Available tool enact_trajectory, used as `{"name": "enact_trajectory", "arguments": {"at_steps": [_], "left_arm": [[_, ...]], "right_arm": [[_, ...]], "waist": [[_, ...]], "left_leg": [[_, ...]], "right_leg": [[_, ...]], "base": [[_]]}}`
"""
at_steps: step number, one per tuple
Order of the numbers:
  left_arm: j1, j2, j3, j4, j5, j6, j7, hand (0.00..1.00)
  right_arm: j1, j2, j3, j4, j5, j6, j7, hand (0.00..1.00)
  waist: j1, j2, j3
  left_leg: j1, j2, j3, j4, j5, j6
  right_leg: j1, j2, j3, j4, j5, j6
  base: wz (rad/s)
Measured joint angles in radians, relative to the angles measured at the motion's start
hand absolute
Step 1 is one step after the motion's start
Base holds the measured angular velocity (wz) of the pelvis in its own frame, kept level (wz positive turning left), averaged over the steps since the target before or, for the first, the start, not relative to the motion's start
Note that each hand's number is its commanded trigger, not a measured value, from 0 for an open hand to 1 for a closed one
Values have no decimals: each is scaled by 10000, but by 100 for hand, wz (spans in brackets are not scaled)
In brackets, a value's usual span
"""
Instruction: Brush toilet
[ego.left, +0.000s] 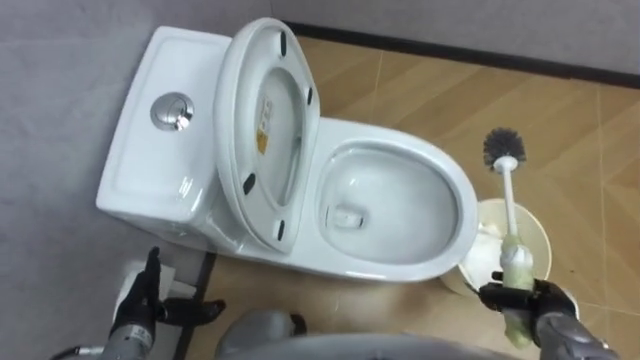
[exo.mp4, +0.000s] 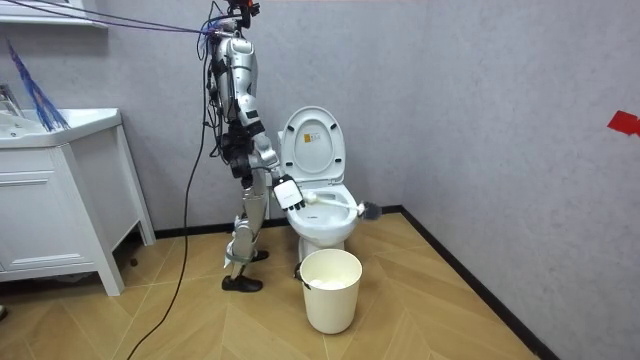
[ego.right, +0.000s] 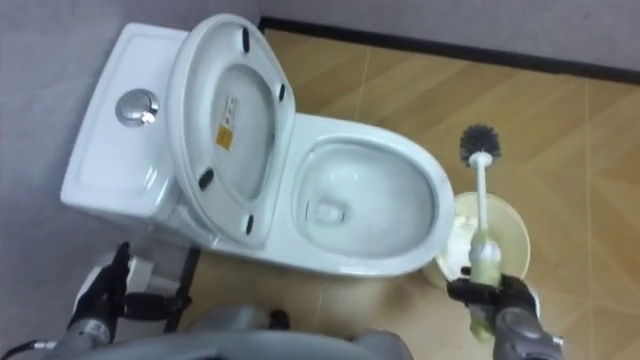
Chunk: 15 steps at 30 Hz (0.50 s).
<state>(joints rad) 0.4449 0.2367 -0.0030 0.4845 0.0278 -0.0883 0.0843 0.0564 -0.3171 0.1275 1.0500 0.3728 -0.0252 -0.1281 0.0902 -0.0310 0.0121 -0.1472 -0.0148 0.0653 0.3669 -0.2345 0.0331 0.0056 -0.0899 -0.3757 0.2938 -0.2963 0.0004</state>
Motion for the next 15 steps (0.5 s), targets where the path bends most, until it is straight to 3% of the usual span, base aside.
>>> {"name": "enact_trajectory", "arguments": {"at_steps": [7,15], "left_arm": [[369,-447,364,-1774,1745,-152,807,0],[551,-500,379,-3316,4345,-435,1377,0]], "right_arm": [[3,138,-27,-507,-1716,-200,2,100],[-71,363,-13,-442,-4783,-673,337,100]], "waist": [[283,55,-75],[630,38,-92]], "left_leg": [[99,15,-352,87,-32,-57],[63,-56,-663,132,-23,-63]], "right_leg": [[351,43,-381,-231,28,-25],[462,24,-636,-230,18,7]], "base": [[17],[10]]}}
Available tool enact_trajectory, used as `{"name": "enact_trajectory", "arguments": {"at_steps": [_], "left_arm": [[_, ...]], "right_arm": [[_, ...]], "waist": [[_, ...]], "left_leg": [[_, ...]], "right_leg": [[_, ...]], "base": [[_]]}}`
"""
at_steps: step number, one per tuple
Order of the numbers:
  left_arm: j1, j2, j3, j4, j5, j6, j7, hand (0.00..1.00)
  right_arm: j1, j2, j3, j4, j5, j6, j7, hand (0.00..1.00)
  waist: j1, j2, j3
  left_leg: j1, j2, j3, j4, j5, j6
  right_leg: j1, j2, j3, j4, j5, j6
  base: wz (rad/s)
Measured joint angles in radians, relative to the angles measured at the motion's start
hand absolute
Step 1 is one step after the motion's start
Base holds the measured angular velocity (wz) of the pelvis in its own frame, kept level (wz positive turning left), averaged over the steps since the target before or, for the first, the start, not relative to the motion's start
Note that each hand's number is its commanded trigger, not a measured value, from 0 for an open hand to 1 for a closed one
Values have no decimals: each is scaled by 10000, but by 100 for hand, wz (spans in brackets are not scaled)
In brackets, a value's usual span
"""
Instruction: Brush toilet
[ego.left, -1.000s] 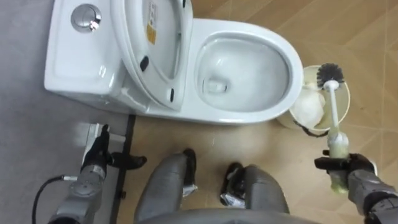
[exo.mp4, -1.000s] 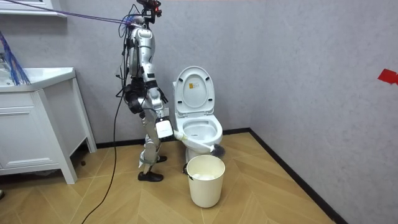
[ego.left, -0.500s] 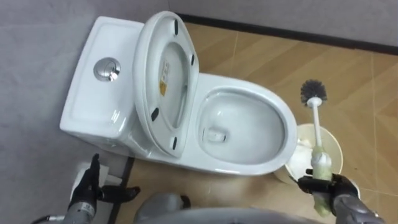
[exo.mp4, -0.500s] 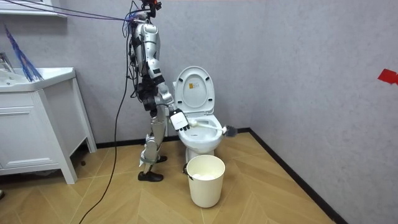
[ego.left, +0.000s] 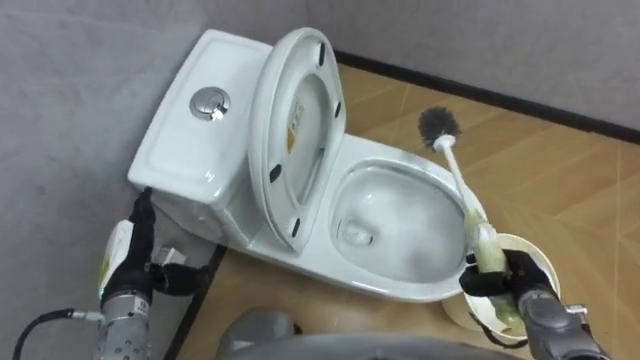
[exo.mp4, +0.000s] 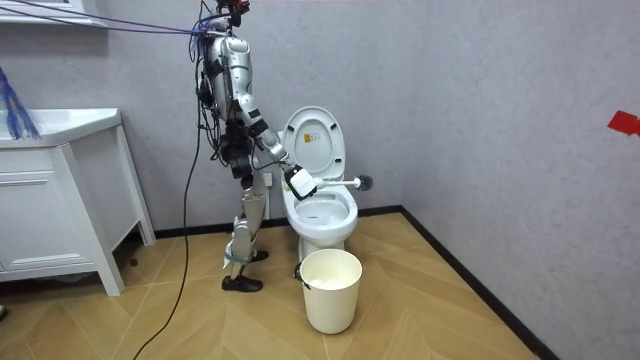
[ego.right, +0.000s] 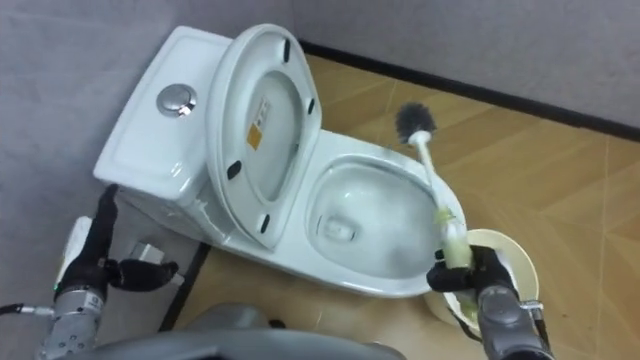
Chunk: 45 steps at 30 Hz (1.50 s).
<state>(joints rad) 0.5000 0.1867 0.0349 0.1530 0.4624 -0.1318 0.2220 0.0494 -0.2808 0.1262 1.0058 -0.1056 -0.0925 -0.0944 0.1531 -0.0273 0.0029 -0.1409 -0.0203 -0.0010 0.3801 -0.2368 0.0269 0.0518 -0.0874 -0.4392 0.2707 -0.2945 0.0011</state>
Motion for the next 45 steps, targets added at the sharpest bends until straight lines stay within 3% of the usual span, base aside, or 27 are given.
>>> {"name": "enact_trajectory", "arguments": {"at_steps": [2,4,5,7,11,15,18,20,21,23,33,39,45], "left_arm": [[-70,2,-79,-252,229,-497,302,0],[-149,37,-196,-455,344,-711,472,0],[-236,97,-286,-501,529,-806,544,0],[-316,215,-424,-605,742,-807,597,0],[-649,282,-521,-923,1670,-807,597,0],[-1070,393,-515,-1111,2449,-808,619,0],[-1175,621,-580,-1470,2796,-878,865,0],[-1450,729,-703,-1454,2996,-878,909,0],[-1492,731,-703,-1444,3088,-878,927,0],[-1790,726,-717,-1122,3206,-911,1172,0],[-2858,847,-1136,723,3582,-665,1264,0],[-3546,1346,-1916,1864,3548,-646,1815,0],[-4938,1713,-2690,2608,3556,-740,2482,0]], "right_arm": [[-142,16,49,243,-820,-202,46,100],[-319,6,71,526,-1423,-237,120,100],[-367,-8,70,651,-1785,-243,207,100],[-434,-7,72,777,-2270,-233,357,100],[-621,-23,84,1385,-3037,-204,572,100],[-594,-103,82,1831,-3472,-178,713,100],[-590,-230,94,1973,-4272,-148,762,100],[-607,-322,158,2360,-4478,-136,783,100],[-590,-329,176,2447,-4529,-107,806,100],[-569,-342,188,2590,-4752,113,948,100],[-973,-593,497,2698,-4960,284,960,100],[-1545,-1094,1133,2539,-5574,362,469,100],[-2661,-2102,2393,1532,-6884,899,-216,100]], "waist": [[127,-88,33],[130,-137,47],[156,-91,4],[196,-108,-29],[208,-204,-5],[159,-164,0],[114,-41,5],[89,132,51],[91,169,30],[86,286,1],[-248,463,128],[-306,498,165],[352,548,330]], "left_leg": [[-14,-27,-28,-11,12,-11],[-43,-91,-45,-26,19,-16],[-55,-92,-53,-40,21,-16],[-85,-76,-48,-65,22,-17],[-129,-77,-51,-70,29,-24],[-215,-80,-46,-36,28,-23],[-390,-77,-53,-4,28,-23],[-431,-84,-63,-10,30,-20],[-474,-86,-62,-6,31,-18],[-681,-92,-61,51,54,-4],[-1795,-91,-30,553,146,88],[-3114,-84,-47,1273,177,131],[-4575,-115,7,2008,196,227]], "right_leg": [[-10,-3,-9,-8,3,-3],[-38,-5,-2,-32,3,-3],[-54,-10,2,-38,3,-3],[-100,-6,16,-7,2,-3],[-157,4,55,24,8,-1],[-221,-17,64,28,8,0],[-338,11,104,54,8,-1],[-444,10,101,101,8,0],[-523,4,109,152,8,0],[-770,-13,133,390,5,-5],[-2092,-297,235,1190,-204,-80],[-3377,-495,242,2222,-219,-106],[-5039,-861,173,3451,-421,-362]], "base": [[2],[2],[0],[-2],[-1],[0],[-1],[0],[0],[-2],[0],[1],[-10]]}}
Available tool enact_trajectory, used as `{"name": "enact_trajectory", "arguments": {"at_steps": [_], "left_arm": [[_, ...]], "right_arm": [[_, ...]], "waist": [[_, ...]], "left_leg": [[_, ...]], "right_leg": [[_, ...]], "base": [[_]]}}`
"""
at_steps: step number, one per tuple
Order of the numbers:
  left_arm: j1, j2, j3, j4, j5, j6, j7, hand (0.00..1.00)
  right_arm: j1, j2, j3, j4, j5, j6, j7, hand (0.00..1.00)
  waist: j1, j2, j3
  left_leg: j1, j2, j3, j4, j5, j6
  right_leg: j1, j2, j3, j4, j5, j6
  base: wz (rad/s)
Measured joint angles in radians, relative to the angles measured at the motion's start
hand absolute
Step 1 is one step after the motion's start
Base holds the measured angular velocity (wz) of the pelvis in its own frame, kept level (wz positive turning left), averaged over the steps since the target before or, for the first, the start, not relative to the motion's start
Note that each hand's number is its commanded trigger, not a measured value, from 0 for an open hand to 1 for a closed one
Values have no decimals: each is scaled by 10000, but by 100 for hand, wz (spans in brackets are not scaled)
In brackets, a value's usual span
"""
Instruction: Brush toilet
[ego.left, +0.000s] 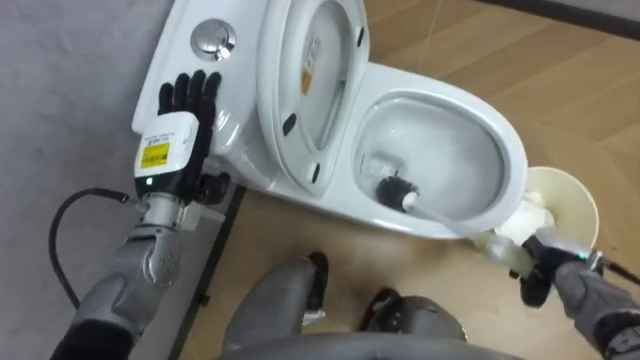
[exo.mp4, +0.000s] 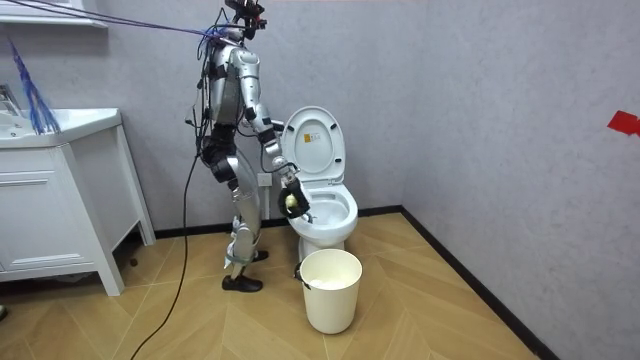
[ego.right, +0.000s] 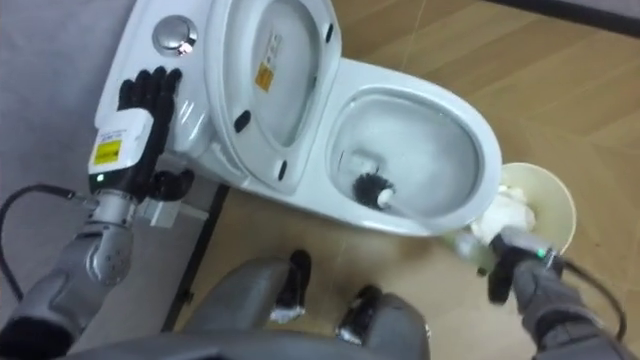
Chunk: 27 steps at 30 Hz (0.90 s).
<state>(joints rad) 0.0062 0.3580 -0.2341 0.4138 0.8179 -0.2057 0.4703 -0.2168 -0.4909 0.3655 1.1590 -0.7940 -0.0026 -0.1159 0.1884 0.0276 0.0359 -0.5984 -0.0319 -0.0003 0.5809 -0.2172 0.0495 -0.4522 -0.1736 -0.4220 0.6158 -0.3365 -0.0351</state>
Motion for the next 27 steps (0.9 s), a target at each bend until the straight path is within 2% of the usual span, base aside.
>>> {"name": "enact_trajectory", "arguments": {"at_steps": [2,5,8,11,14,18,21,23,24,26,27], "left_arm": [[-628,349,-336,219,3,0,226,0],[-1266,613,-673,488,4,-9,556,0],[-1680,871,-885,424,9,-47,839,0],[-1860,1165,-1079,331,25,-56,1169,0],[-1877,1334,-1170,74,20,-63,1401,0],[-1831,1414,-1168,-222,14,-63,1600,0],[-1694,1592,-1169,-410,9,-58,1567,0],[-1705,1761,-1185,-537,9,1,1569,0],[-1678,1784,-1182,-589,9,77,1572,0],[-1568,1795,-1188,-826,6,522,1642,0],[-1541,1795,-1188,-806,6,553,1689,0]], "right_arm": [[-699,-319,671,-124,-277,49,-239,100],[-1351,-629,1328,-618,-727,141,-597,100],[-1929,-868,1732,-1081,-982,219,-915,100],[-2697,-1201,2257,-1321,-1588,468,-1047,100],[-3019,-1597,2631,-1808,-1783,610,-1123,100],[-3391,-1649,2637,-1907,-1639,712,-1127,100],[-3412,-1572,2714,-1841,-523,883,-1132,100],[-3421,-1536,2690,-1473,1195,930,-1236,100],[-3421,-1531,2650,-1391,1630,955,-1237,100],[-3426,-1380,2208,-1067,3338,1044,-1286,100],[-3426,-1356,2144,-1003,3696,1053,-1287,100]], "waist": [[183,-73,64],[486,-119,99],[679,-212,148],[806,-250,169],[950,-251,168],[978,-293,182],[1028,-451,218],[990,-529,212],[975,-529,213],[822,-531,214],[795,-531,214]], "left_leg": [[-623,68,110,458,-1,-3],[-1311,186,131,791,47,-41],[-1854,190,130,969,143,-49],[-2350,211,152,1081,223,-60],[-2733,235,117,1228,229,-70],[-2984,250,116,1255,233,-63],[-2958,232,134,1187,236,-67],[-2953,193,148,1092,291,-57],[-2962,198,176,1115,290,-56],[-2958,187,196,1097,300,-40],[-2957,189,184,1099,300,-40]], "right_leg": [[-701,-99,117,576,-133,-132],[-1375,-82,132,912,-89,-283],[-1979,-154,144,1227,-98,-388],[-2505,-158,191,1386,-52,-462],[-2831,-132,178,1474,-52,-484],[-3060,-142,137,1484,-49,-490],[-3057,-155,135,1472,-56,-495],[-3055,-186,109,1445,-61,-488],[-3058,-186,112,1452,-64,-483],[-3063,-217,121,1458,-66,-479],[-3063,-217,121,1457,-66,-479]], "base": [[-11],[-10],[2],[-5],[-1],[0],[1],[8],[6],[0],[0]]}}
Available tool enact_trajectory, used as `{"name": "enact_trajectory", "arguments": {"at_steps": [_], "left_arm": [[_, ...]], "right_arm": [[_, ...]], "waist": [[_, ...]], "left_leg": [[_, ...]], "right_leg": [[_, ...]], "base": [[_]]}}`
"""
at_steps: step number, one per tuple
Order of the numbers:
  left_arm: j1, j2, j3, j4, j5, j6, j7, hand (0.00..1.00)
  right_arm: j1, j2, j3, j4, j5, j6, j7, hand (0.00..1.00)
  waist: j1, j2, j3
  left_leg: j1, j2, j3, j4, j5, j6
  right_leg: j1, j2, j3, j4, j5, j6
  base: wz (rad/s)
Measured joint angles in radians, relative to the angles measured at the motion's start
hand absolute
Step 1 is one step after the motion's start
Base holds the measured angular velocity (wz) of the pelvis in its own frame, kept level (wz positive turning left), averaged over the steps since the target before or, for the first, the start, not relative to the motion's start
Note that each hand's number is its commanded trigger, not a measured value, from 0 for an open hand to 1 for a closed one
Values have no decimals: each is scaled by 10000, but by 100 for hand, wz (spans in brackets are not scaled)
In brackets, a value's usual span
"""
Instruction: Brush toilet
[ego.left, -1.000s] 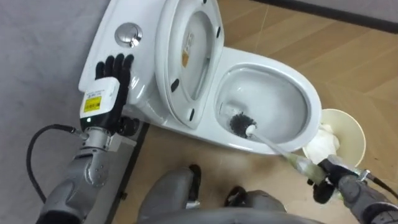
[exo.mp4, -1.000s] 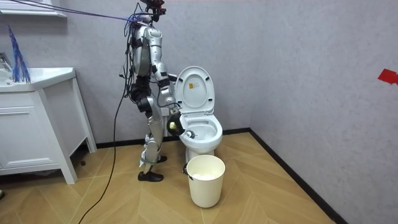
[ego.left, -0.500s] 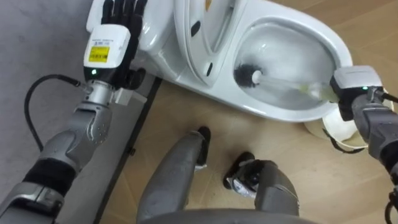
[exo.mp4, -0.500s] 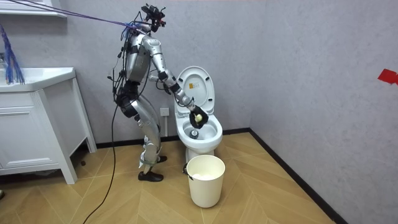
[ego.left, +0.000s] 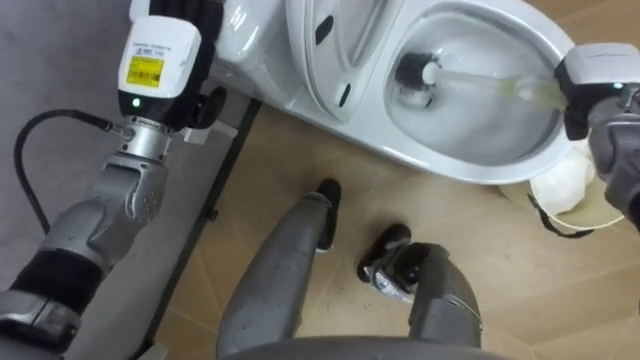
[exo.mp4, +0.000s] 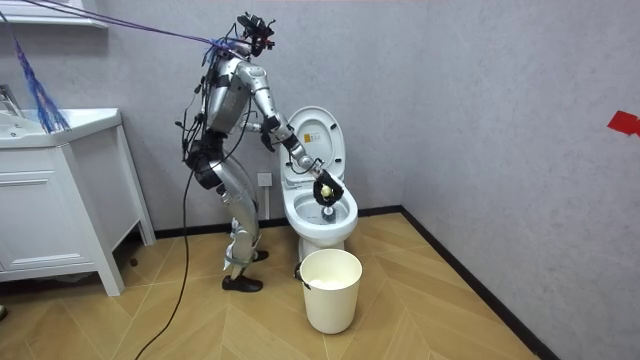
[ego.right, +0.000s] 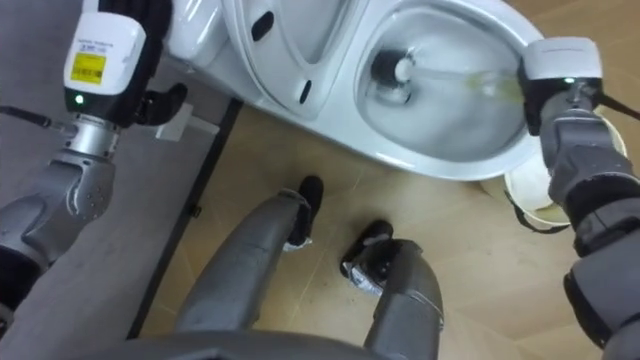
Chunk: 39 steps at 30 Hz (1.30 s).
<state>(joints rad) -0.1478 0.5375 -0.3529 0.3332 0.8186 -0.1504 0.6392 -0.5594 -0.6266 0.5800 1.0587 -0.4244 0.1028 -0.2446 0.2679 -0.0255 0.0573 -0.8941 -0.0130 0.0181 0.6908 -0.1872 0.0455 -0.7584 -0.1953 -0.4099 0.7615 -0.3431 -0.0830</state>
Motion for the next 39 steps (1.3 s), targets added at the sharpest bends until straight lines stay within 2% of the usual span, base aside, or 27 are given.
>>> {"name": "enact_trajectory", "arguments": {"at_steps": [2,5,7,10,12,15,16,17,19,21,25,28,31,33,34,35,37,39], "left_arm": [[126,0,10,-30,2,266,41,0],[214,-26,38,-209,216,746,-135,0],[269,-21,94,-385,285,949,-288,0],[206,-42,-4,-168,275,1080,-318,0],[112,-98,-51,0,275,1095,-297,0],[-80,-148,-255,337,260,1153,-313,0],[-130,-161,-358,386,249,1170,-314,0],[-92,-160,-384,382,186,1172,-328,0],[4,-160,-388,373,181,1161,-314,0],[189,-145,-315,256,-44,1131,-226,0],[588,-148,-217,109,-828,1064,-30,0],[801,-146,-192,93,-1202,1048,72,0],[714,-59,-182,195,-1411,987,83,0],[643,-38,-224,309,-1421,973,128,0],[616,-27,-234,319,-1421,976,160,0],[581,-2,-238,290,-1420,981,222,0],[575,17,-223,233,-1370,1049,368,0],[797,67,-90,-200,-1368,1257,395,0]], "right_arm": [[0,171,-361,239,889,7,-10,100],[11,342,-630,456,757,0,-9,100],[13,342,-741,534,299,8,-2,100],[134,342,-709,561,-655,61,-4,100],[131,342,-570,515,-1315,140,23,100],[174,323,108,155,-2335,309,239,100],[217,341,460,-67,-2821,409,371,100],[293,406,687,-295,-3246,665,447,100],[663,416,619,-907,-3692,1107,561,100],[1014,397,586,-1578,-3898,1349,664,100],[2094,433,411,-3752,-4657,2106,1116,100],[2395,439,262,-4347,-4874,2253,1449,100],[1947,357,515,-3715,-4618,2215,1481,100],[1437,305,701,-2889,-3538,1908,1341,100],[1144,317,713,-2223,-2573,1622,1225,100],[889,350,695,-1502,-1491,1268,1087,100],[625,355,427,-780,-112,913,890,100],[450,345,-272,-594,817,741,744,100]], "waist": [[-188,16,-8],[-438,25,-10],[-439,67,-12],[-412,167,0],[-359,295,1],[-180,567,-5],[-114,737,1],[-65,879,-13],[-31,971,-47],[-97,1000,-67],[-233,1011,-84],[-241,1026,-96],[-137,1025,-98],[-83,1009,-95],[-79,962,-85],[-78,845,-78],[-133,696,-71],[-309,469,-53]], "left_leg": [[-3,-19,-29,6,17,13],[-3,-153,-41,21,62,51],[-5,-159,2,27,73,72],[18,-164,7,54,82,92],[17,-168,23,60,81,95],[47,-156,38,23,90,97],[71,-142,12,7,91,90],[80,-132,-16,-57,104,72],[100,-130,42,-144,103,71],[148,-55,64,-184,93,50],[337,172,49,-202,11,-76],[456,250,34,-243,-26,-138],[529,334,64,-209,-51,-181],[533,355,106,-204,-47,-184],[517,337,106,-238,-35,-195],[496,313,148,-310,1,-194],[361,190,199,-333,57,-161],[248,134,339,-350,130,-89]], "right_leg": [[-2,-41,-34,33,-11,-6],[-58,-231,-50,252,-102,8],[-84,-258,-22,283,-101,13],[-54,-274,-39,303,-95,21],[-63,-287,-30,326,-94,23],[-63,-267,-10,299,-91,19],[-14,-217,-20,231,-76,23],[2,-179,-34,132,-51,22],[-6,-178,-14,87,-54,26],[83,-67,-34,-94,-37,18],[437,286,-77,-587,49,-25],[649,478,-106,-841,106,-79],[708,561,-59,-881,133,-114],[693,554,-52,-847,137,-122],[645,536,-40,-819,136,-125],[532,457,9,-729,132,-129],[272,321,101,-533,110,-114],[-15,153,278,-267,67,-64]], "base": [[2],[11],[2],[0],[0],[0],[0],[0],[0],[-3],[-8],[-9],[-6],[-2],[0],[4],[4],[-2]]}}
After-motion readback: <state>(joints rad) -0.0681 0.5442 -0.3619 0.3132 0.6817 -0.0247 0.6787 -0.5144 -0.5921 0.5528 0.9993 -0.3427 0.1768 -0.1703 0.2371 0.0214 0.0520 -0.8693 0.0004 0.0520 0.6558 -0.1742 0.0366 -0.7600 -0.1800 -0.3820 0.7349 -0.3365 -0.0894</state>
